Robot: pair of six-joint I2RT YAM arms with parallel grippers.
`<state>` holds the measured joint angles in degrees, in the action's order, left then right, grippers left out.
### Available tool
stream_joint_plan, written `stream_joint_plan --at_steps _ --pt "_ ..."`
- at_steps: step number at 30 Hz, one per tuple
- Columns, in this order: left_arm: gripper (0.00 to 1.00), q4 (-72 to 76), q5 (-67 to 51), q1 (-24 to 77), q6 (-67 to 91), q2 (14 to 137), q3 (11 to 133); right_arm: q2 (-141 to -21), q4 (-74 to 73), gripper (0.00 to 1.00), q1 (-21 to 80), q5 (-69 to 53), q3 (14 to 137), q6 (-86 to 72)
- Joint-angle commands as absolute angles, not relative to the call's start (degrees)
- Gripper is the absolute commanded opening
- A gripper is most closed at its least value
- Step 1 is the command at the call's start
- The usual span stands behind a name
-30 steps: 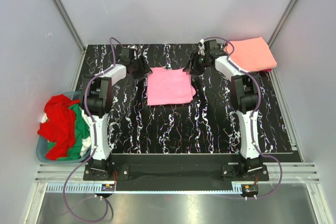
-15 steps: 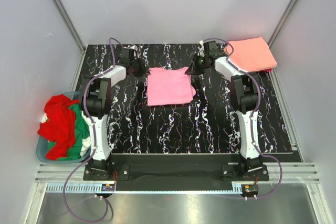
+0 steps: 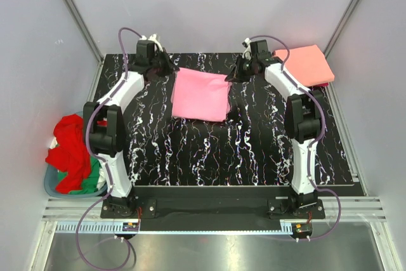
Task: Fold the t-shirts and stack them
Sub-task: Fold the tshirt
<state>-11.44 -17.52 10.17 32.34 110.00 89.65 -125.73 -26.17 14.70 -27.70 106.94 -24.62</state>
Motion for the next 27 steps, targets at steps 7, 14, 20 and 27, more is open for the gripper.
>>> stream_joint_plan --at_steps 7,14,20,27 --pt "0.43 -22.76 -21.24 7.30 31.36 137.86 134.94 -146.04 -28.40 0.19 11.08 -26.44 138.10 -30.84" --pt "0.99 -8.14 -26.72 5.27 39.12 139.19 130.61 -150.44 -29.74 1.00 9.58 -23.21 149.38 -36.21" --pt "0.99 -12.38 -27.16 5.45 35.78 135.44 128.06 -138.43 -20.03 1.00 10.11 -21.62 128.41 -36.56" --pt "0.99 -15.12 -23.47 5.54 30.07 135.96 125.77 -137.81 -21.62 0.99 10.81 -22.59 122.35 -35.95"
